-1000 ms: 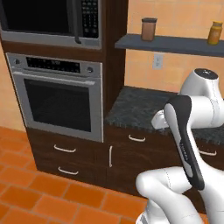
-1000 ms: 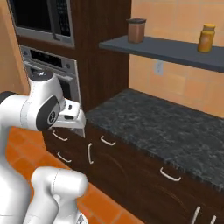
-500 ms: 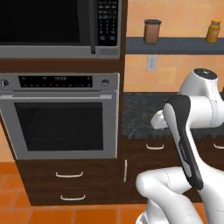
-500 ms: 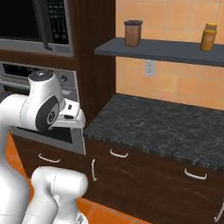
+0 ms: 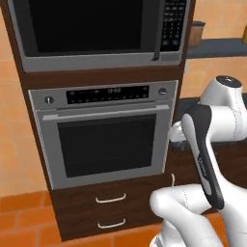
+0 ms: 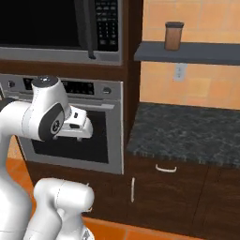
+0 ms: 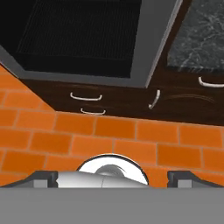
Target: Navigate to the oven.
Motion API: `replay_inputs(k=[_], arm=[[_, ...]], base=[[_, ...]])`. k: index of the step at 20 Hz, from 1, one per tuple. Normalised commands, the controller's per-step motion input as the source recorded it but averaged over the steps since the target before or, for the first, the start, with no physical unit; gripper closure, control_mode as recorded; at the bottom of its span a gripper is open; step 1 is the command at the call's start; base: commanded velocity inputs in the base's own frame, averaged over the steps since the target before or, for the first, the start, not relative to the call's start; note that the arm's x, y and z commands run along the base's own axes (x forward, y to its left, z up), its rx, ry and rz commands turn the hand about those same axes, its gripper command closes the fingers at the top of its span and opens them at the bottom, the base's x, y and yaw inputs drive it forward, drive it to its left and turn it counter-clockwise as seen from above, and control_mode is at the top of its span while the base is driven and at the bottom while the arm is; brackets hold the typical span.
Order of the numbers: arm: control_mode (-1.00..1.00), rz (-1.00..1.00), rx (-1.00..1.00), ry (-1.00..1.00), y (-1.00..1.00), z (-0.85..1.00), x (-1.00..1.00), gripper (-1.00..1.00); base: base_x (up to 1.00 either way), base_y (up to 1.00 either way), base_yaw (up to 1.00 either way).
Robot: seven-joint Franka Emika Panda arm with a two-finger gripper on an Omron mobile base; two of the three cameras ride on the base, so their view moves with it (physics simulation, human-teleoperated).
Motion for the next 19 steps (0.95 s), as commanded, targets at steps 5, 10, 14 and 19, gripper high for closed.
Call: replay_inputs(k=[5,10,14,19], arm=[[1.00,0.00,0.00,0.00,0.00,0.00,0.00,-1.00],[1.00,0.00,0.00,0.00,0.00,0.00,0.00,-1.00],[1.00,0.00,0.00,0.00,0.00,0.00,0.00,-1.00],[1.00,0.00,0.00,0.00,0.00,0.00,0.00,-1.00]], base=[[0.90,1.00,-0.26],[0.98,0.53,-0.21],[0.58,-0.31,-0.03],[0.60,-0.11,0.07]])
